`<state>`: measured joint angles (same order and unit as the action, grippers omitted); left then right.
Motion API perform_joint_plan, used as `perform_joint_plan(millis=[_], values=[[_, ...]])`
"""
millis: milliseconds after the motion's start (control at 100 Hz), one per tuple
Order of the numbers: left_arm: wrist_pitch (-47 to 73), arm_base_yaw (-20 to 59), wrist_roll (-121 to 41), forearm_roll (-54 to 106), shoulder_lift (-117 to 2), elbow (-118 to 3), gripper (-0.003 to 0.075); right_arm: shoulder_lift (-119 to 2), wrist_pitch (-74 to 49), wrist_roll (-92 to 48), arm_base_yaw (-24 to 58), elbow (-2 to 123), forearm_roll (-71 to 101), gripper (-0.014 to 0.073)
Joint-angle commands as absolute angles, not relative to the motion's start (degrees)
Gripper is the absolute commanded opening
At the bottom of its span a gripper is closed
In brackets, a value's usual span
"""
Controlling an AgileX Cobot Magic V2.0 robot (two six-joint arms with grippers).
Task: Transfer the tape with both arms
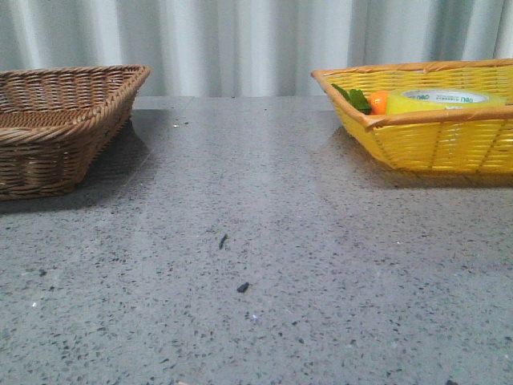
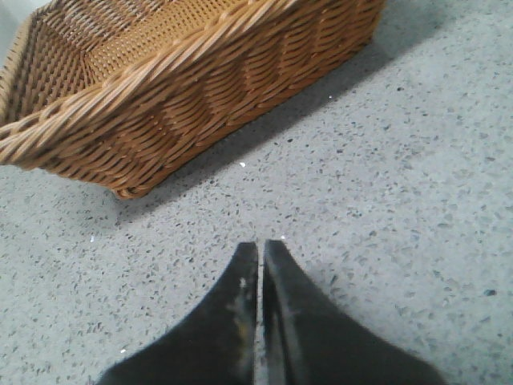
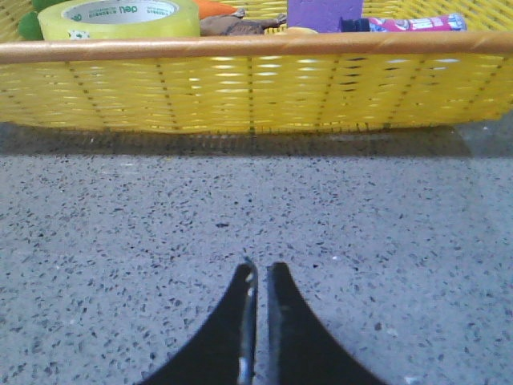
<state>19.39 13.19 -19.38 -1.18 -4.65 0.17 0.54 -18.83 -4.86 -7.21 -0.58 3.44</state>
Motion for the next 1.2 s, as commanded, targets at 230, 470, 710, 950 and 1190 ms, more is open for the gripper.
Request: perform_joint_plan(millis=[230, 470, 710, 950, 1190], values=[[16.8, 13.6, -19.1, -1.2, -5.3, 0.7, -0.0020, 0.9, -18.2, -4.7, -7.6, -1.9, 3.3, -0.0048], [16.9, 13.6, -19.1, -1.2, -5.3, 0.7, -0.0020, 0.9, -18.2, -4.7, -7.6, -1.9, 3.3, -0.0048], [16.9, 13.6, -19.1, -1.2, -5.3, 0.7, -0.0020, 0.9, -18.0, -4.7, -7.6, -1.9, 3.3, -0.0048], [16.9, 13.6, -19.1, -1.3, -5.3, 0.7, -0.0020, 0.9, -11.5, -4.7, -7.6, -1.9, 0.0, -0.0048], [15.6, 13.6, -19.1, -1.3, -5.3, 0.7, -0.0020, 0.9, -3.4, -4.7, -7.6, -1.9, 0.0, -0.0048]])
